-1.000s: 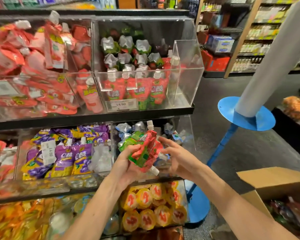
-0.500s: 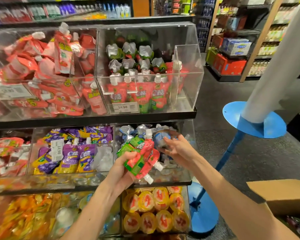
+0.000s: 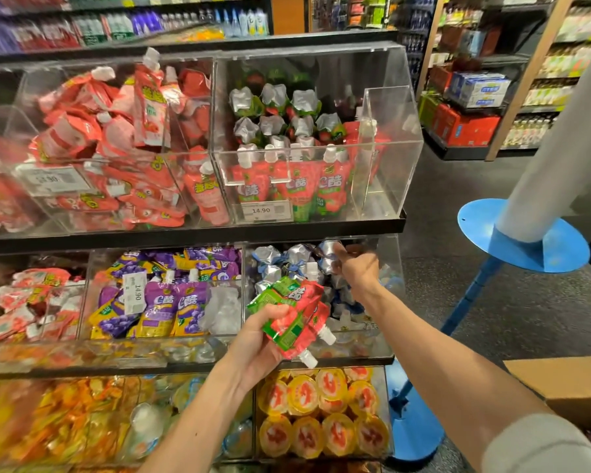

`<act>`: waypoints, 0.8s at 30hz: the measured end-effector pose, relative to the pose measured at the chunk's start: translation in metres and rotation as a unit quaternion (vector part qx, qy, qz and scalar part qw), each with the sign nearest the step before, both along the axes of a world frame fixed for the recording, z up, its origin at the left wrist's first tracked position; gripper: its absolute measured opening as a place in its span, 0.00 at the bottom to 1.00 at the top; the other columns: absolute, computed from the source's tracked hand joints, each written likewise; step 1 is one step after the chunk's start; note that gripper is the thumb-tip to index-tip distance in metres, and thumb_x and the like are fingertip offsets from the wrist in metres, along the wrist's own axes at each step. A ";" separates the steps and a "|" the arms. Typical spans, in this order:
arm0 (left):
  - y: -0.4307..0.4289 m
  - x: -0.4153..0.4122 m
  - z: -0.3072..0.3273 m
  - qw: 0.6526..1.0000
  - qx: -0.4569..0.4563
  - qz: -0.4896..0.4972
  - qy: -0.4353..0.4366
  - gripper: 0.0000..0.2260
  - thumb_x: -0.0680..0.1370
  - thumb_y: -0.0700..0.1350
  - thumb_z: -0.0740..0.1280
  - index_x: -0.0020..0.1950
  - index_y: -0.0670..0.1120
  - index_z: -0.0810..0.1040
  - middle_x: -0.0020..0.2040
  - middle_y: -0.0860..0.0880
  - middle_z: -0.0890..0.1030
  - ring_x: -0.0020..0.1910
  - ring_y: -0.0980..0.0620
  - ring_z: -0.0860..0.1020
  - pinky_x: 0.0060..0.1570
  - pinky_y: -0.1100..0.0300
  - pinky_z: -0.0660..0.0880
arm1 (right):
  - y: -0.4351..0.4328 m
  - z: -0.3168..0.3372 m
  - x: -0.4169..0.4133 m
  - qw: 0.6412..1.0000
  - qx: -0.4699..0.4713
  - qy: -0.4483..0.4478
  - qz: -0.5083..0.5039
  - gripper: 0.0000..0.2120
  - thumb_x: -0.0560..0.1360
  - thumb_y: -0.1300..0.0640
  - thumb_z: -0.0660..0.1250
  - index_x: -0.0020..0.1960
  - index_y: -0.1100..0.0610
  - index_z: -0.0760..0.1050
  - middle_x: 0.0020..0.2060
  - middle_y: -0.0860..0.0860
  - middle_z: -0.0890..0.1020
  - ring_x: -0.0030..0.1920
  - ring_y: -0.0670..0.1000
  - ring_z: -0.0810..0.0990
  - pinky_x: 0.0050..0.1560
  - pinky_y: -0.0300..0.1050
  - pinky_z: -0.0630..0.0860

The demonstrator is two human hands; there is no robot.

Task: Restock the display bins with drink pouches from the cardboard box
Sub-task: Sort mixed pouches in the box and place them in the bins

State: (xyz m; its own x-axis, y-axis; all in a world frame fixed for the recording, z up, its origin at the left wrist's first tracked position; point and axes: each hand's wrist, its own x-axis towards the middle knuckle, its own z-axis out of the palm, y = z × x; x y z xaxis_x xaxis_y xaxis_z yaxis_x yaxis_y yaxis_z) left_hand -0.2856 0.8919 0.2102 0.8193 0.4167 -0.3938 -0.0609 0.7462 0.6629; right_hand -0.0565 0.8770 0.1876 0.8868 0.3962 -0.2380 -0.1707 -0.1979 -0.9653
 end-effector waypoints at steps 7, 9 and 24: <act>-0.003 0.005 0.014 0.998 -0.005 0.045 0.042 0.14 0.70 0.42 0.71 0.55 0.39 0.81 0.53 0.38 0.84 0.45 0.41 0.84 0.50 0.47 0.81 | -0.011 0.009 -0.007 0.992 -0.053 -0.099 0.063 0.15 0.74 0.47 0.73 0.47 0.60 0.81 0.37 0.53 0.81 0.40 0.53 0.79 0.39 0.46 0.73; -0.005 0.007 0.019 0.998 -0.002 0.050 0.041 0.13 0.71 0.41 0.69 0.53 0.39 0.81 0.52 0.38 0.85 0.43 0.42 0.85 0.49 0.47 0.82 | -0.023 0.014 -0.014 0.987 -0.108 -0.109 0.054 0.20 0.75 0.43 0.71 0.48 0.62 0.77 0.39 0.56 0.79 0.42 0.54 0.76 0.44 0.50 0.74; -0.048 0.045 0.046 0.952 0.168 0.207 0.148 0.06 0.69 0.44 0.75 0.41 0.43 0.83 0.38 0.42 0.84 0.34 0.46 0.82 0.40 0.48 0.82 | -0.092 0.074 -0.103 0.951 0.081 0.119 0.274 0.42 0.61 0.21 0.65 0.49 0.60 0.79 0.40 0.59 0.82 0.35 0.56 0.81 0.36 0.45 0.77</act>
